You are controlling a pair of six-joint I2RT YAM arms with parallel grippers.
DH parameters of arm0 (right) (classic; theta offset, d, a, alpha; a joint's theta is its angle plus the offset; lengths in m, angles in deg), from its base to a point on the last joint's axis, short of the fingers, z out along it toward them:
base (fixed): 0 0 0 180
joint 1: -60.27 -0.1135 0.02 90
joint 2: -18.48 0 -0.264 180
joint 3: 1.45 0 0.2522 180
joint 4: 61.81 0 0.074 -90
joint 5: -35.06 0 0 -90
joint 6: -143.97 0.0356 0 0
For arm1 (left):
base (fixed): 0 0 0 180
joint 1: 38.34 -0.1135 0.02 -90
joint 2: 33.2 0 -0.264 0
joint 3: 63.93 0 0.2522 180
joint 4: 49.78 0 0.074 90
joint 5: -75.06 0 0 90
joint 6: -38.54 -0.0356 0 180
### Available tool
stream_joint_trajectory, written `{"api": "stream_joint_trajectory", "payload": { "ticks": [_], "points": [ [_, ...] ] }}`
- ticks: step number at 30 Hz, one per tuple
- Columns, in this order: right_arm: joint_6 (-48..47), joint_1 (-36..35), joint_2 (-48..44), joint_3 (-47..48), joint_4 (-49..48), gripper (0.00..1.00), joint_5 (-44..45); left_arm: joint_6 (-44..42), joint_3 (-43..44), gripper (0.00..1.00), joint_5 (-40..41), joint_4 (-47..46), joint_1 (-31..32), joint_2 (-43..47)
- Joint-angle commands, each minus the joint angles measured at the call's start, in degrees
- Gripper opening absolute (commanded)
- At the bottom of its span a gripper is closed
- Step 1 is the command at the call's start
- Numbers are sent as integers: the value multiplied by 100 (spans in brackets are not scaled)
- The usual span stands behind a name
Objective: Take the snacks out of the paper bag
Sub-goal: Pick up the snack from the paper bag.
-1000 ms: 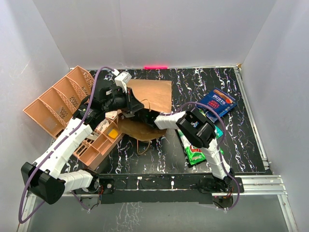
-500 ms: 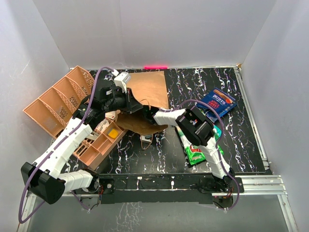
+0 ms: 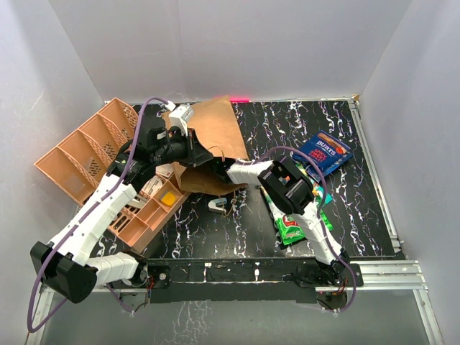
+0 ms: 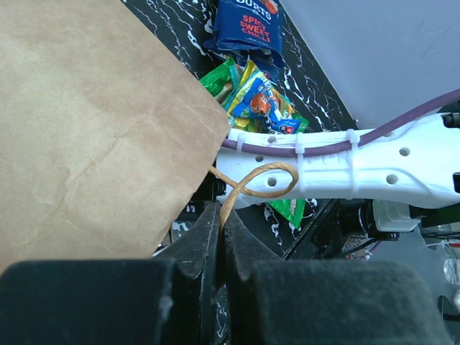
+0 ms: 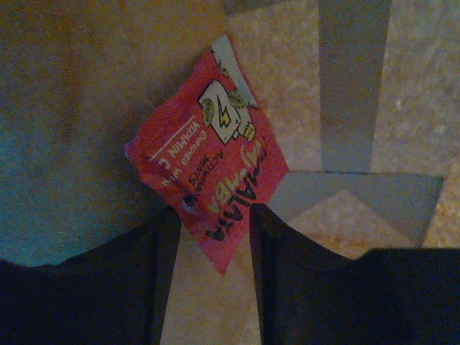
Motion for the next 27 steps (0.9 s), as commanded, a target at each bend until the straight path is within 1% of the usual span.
{"api": "stream_joint_trajectory", "payload": {
  "ticks": [1, 3, 5, 9, 14, 19, 23, 27],
  "points": [
    [-168, 119, 172, 399, -538, 42, 14, 145, 228, 0, -176, 12, 2, 151],
    [-208, 134, 182, 416, -543, 34, -35, 203, 247, 0, -85, 40, 0, 135],
    [-196, 107, 83, 279, -549, 29, -167, 274, 330, 0, 99, 137, 7, 94],
    [-83, 37, -290, -240, -715, 21, -278, 386, 464, 0, 434, 199, 0, 14],
    [181, -46, -862, -978, -725, 8, -415, 491, 500, 0, 749, 108, 4, -54],
    [587, -129, -1449, -1535, -568, 7, -585, 522, 466, 0, 820, -92, -1, -96],
    [780, -225, -1989, -2083, -391, 8, -905, 484, 470, 0, 874, -116, 0, -147],
    [1180, -307, -2493, -2574, -220, 7, -1133, 469, 495, 0, 888, -155, 1, -166]
  ]
}}
